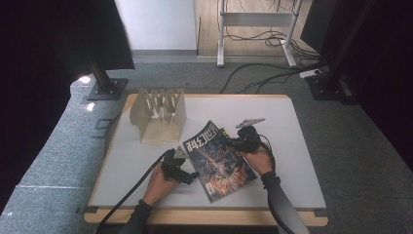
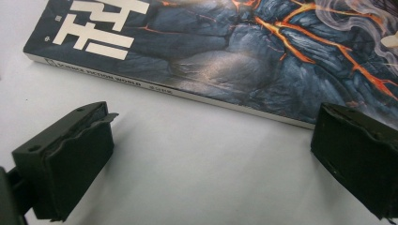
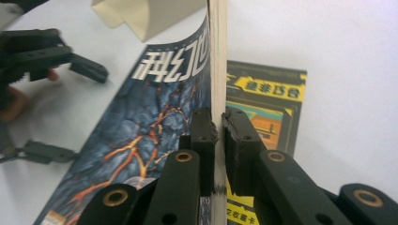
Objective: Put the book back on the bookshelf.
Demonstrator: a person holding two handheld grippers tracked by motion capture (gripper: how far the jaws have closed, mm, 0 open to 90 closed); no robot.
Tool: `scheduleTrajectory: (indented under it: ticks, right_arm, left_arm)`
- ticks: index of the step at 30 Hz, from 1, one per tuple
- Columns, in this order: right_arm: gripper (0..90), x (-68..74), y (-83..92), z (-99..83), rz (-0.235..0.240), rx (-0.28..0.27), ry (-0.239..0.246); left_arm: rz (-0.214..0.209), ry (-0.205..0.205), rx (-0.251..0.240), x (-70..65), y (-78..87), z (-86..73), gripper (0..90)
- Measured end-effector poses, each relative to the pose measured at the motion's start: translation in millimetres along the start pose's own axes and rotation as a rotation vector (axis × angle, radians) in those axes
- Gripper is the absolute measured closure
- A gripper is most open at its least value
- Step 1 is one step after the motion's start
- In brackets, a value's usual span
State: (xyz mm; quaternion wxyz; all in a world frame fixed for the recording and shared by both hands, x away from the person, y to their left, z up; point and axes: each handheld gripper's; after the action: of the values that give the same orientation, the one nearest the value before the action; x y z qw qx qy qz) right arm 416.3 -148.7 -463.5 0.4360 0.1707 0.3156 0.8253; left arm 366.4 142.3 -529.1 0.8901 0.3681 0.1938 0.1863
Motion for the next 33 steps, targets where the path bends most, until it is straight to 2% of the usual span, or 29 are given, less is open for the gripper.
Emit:
scheduleTrajectory:
  ticks: [5,11,17,19,21,24,30,33]
  right_arm:
    - [81.8,13.9,18.0,7.4,0.000,-0.047,0.069]
    - [82.0,23.6,31.1,13.2,-0.009,-0.080,0.102]
    - [82.1,27.7,45.1,19.7,-0.006,-0.119,0.113]
    - [82.1,29.5,49.3,21.6,-0.007,-0.128,0.122]
    - [82.1,31.2,54.5,23.2,-0.005,-0.139,0.129]
    - [82.1,32.9,62.6,25.0,-0.006,-0.155,0.136]
    - [82.1,33.0,72.4,26.6,-0.002,-0.176,0.146]
    - [82.1,31.5,77.3,26.6,-0.001,-0.187,0.141]
  left_arm:
    - [-0.001,-0.003,0.003,0.2,0.4,0.0,0.0]
    - [-0.019,-0.012,0.009,1.6,2.3,0.4,0.0]
    - [-0.073,-0.006,-0.021,5.8,9.7,11.1,1.2]
    - [-0.089,-0.007,-0.014,6.4,9.3,16.8,1.2]
    - [-0.100,-0.003,-0.009,7.9,7.2,20.7,1.2]
    - [-0.147,0.017,-0.005,11.5,2.0,24.3,0.6]
    - [-0.194,0.008,-0.029,12.0,-4.0,33.8,0.8]
    - [-0.227,0.043,-0.064,16.3,-3.8,36.8,1.2]
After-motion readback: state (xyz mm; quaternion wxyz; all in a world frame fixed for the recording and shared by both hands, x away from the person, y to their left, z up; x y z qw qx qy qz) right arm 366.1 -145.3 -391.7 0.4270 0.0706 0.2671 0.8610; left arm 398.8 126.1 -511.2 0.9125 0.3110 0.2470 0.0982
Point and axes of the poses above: each handheld gripper's, and its own axes: y roughly backward along the jaws, z roughly out of its top, x roughly to its left, and after that the axes turned 15 degrees about -z, right-handed
